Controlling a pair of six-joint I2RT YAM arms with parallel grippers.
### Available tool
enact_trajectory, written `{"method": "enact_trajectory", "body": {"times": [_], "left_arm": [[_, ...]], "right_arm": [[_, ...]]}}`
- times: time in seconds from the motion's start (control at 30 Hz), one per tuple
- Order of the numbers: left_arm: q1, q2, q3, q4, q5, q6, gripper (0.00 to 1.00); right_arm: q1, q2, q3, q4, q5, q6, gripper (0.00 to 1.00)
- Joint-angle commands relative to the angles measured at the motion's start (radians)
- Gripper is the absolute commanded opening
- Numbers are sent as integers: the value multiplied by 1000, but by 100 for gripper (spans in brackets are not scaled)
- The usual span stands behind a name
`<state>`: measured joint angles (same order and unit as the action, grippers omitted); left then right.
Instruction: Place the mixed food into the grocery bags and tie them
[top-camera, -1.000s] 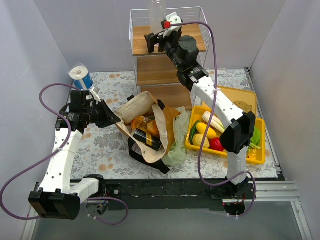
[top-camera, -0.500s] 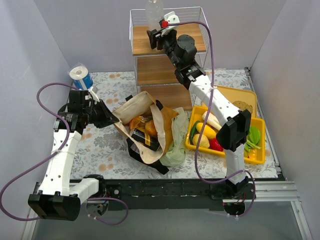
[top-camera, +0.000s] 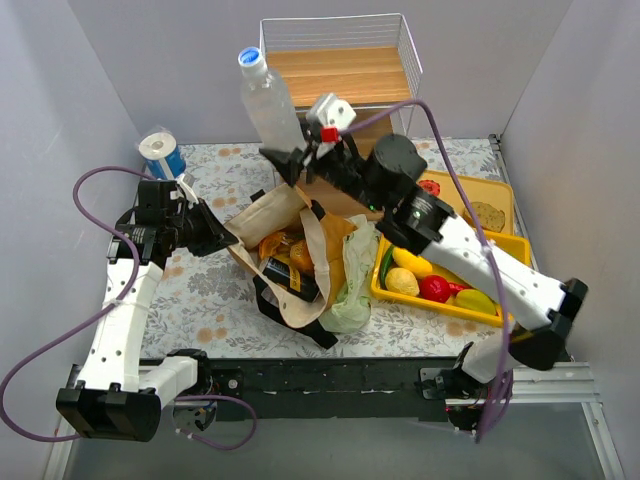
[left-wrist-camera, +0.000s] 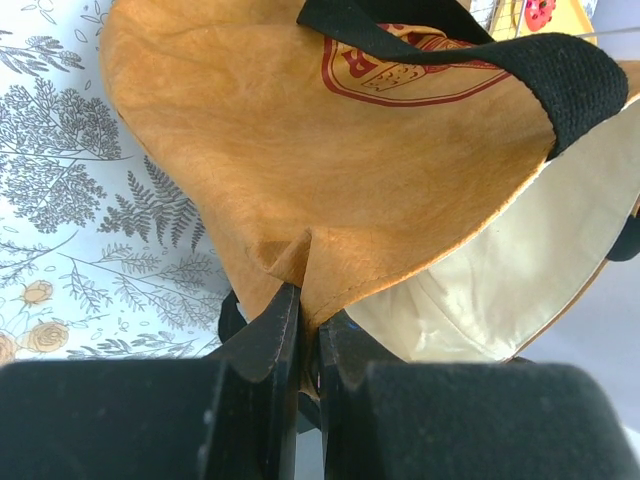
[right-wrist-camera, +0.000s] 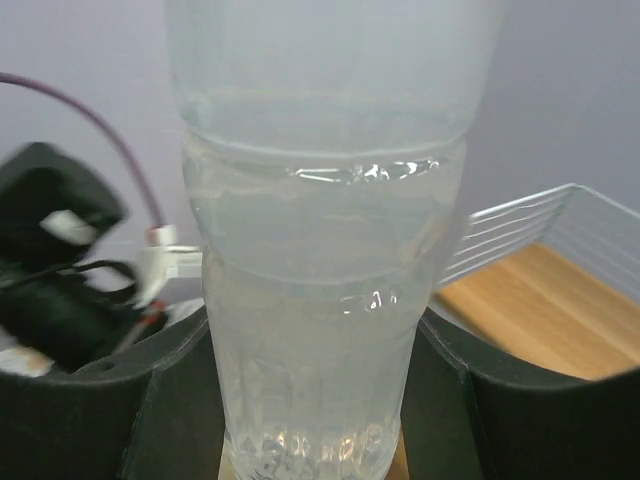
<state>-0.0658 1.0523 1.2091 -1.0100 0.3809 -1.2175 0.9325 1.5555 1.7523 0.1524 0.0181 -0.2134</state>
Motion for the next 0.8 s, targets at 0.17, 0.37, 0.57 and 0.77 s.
{"method": "enact_trajectory", "body": {"times": [0.17, 0.37, 0.57, 0.77], "left_arm": [[1, 6, 3, 83, 44, -91, 0], [1, 31, 15, 90, 58, -86, 0], [1, 37, 23, 97, 58, -93, 0], [1, 41, 13, 110, 65, -100, 0]], "right_arm": [[129, -232, -319, -13, 56, 273, 13], [132, -178, -381, -241, -70, 344, 13], [132, -85, -286, -489, -41, 338, 13], [132, 11, -150, -703, -131, 319, 98]]}}
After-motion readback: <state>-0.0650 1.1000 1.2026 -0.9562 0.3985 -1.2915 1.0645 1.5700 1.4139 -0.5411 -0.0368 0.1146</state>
